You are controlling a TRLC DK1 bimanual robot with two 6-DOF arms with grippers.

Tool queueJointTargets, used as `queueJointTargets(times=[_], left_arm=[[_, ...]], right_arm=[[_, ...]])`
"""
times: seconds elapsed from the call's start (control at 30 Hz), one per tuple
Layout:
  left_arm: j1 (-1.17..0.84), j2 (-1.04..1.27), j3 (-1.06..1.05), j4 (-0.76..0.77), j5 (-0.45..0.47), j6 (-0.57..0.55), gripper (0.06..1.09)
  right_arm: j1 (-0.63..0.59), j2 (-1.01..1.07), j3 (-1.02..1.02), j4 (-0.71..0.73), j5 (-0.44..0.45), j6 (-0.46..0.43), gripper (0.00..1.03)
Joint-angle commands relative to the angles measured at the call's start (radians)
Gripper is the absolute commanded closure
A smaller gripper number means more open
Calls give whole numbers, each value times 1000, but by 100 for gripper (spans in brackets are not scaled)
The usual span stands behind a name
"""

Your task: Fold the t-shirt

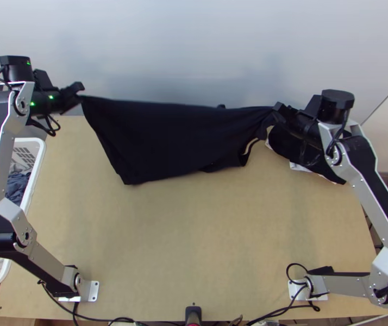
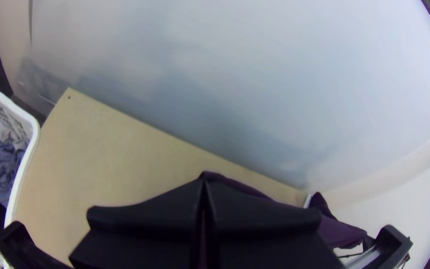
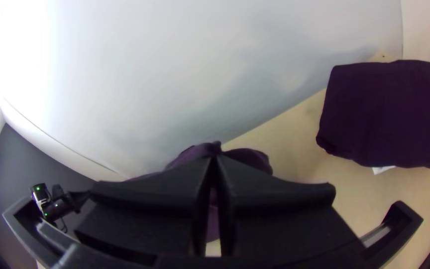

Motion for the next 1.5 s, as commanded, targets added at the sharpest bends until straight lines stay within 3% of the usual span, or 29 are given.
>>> queueJointTargets(times=[0.0,0.17,0.43,0.83,1.17,1.2,1.23,1.3,1.33,1.47], left_arm=[[-30,-47,-128,-240,74,73,105],[-142,-117,-493,-395,86,264,105],[-340,-301,-880,-435,113,479,105],[-616,-333,-1010,-339,115,413,105],[-630,-294,-978,-276,115,381,104],[-621,-289,-967,-274,115,381,99],[-608,-286,-956,-273,116,381,83],[-576,-284,-950,-250,113,384,25],[-567,-286,-946,-250,112,386,10],[-504,-278,-906,-251,115,390,10]], right_arm=[[-15,-13,61,-166,-95,42,100],[-60,9,65,-255,-178,42,100],[-71,82,80,-284,-176,18,100],[-49,154,105,-284,-150,11,100],[-43,179,114,-278,-138,5,100],[-43,179,114,-276,-137,4,100],[-43,179,114,-273,-135,4,100],[-45,180,116,-269,-135,2,100],[-45,180,116,-267,-135,2,100],[-43,180,116,-265,-135,2,100]])
